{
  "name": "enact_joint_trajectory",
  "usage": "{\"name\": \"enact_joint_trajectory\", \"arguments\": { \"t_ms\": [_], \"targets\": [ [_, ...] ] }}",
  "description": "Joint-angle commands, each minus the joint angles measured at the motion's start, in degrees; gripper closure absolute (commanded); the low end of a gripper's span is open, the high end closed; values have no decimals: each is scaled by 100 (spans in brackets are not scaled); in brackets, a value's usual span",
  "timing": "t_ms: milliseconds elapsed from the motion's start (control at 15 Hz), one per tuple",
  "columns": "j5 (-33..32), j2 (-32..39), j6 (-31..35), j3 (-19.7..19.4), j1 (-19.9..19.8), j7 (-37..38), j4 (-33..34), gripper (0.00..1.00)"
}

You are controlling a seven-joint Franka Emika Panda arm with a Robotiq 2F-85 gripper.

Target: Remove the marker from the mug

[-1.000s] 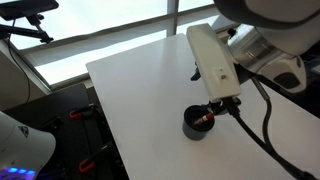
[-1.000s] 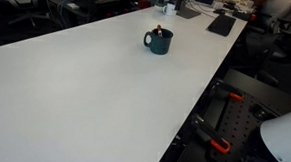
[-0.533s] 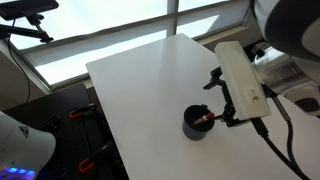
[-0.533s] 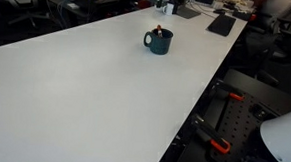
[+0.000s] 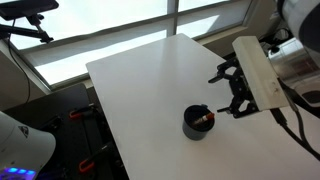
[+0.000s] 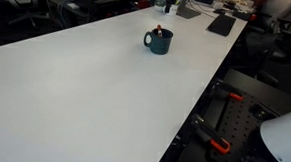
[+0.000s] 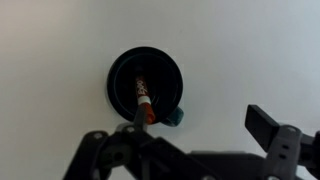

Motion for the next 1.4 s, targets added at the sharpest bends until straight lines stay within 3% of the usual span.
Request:
{"name": "enact_joint_trajectory", "arguments": {
  "t_ms": [0, 333, 400, 867, 1333],
  "targets": [
    [65, 479, -600, 139, -126, 230, 779, 0],
    [77, 818, -1459, 265, -251, 181, 1411, 0],
    [-32, 697, -1005, 183, -164, 119, 1059, 0],
    [12, 793, -1305, 257, -222, 158, 1274, 0],
    [72, 1397, -1522, 294, -261, 415, 1749, 0]
  ]
}}
